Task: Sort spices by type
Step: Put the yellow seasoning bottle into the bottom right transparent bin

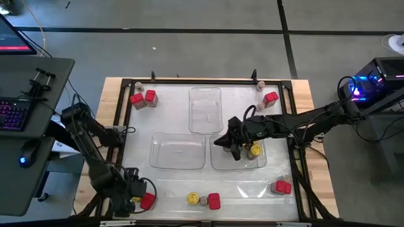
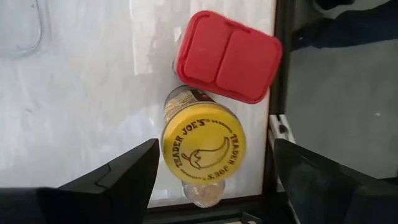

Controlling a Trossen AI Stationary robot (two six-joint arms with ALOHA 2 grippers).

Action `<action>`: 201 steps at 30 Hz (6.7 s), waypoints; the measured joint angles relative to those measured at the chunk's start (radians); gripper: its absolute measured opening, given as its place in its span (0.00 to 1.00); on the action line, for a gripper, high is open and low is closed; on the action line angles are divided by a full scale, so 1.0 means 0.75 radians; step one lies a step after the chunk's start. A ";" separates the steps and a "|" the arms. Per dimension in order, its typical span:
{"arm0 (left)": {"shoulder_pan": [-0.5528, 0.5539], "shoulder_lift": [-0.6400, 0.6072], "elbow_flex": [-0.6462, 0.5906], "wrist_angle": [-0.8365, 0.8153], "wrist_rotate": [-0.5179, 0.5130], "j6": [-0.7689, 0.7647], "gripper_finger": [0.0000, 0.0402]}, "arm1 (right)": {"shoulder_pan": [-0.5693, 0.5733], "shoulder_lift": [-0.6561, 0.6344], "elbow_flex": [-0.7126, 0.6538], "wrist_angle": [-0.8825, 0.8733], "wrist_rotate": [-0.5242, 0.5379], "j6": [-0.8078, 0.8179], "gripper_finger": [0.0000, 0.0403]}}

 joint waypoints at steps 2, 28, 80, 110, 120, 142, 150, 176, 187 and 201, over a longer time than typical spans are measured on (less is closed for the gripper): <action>0.000 0.022 0.000 -0.003 -0.012 -0.013 0.76 | 0.000 0.000 0.000 0.000 0.000 0.000 0.00; 0.004 0.141 -0.002 -0.033 0.015 -0.002 0.47 | -0.001 -0.002 0.001 0.001 -0.018 0.003 0.00; 1.101 0.847 0.974 0.359 -0.083 1.446 0.60 | 0.000 -0.250 0.389 0.011 -0.010 -0.210 0.00; 1.090 0.647 0.815 0.332 -0.054 1.354 0.04 | 0.000 -0.249 0.388 0.012 0.011 -0.253 0.00; 1.132 0.671 0.783 0.301 -0.122 1.348 0.00 | 0.000 -0.249 0.388 0.005 0.011 -0.230 0.00; 1.116 0.813 0.782 0.476 -0.054 1.300 0.00 | 0.001 -0.249 0.387 0.014 0.074 -0.245 0.00; 1.118 0.842 0.782 0.675 -0.058 1.279 0.00 | 0.001 -0.248 0.387 0.026 0.090 -0.225 0.00; 1.075 0.356 0.568 0.381 -0.159 1.221 0.00 | 0.109 -0.249 0.386 -0.268 0.010 -0.109 0.00; 0.781 -0.388 -0.050 0.747 -0.715 0.632 0.00 | 0.293 -0.113 0.015 -0.457 -0.155 0.522 0.00; 0.752 -0.555 -0.101 0.785 -0.945 0.652 0.00 | 0.296 0.419 0.306 -1.040 -0.094 0.413 0.00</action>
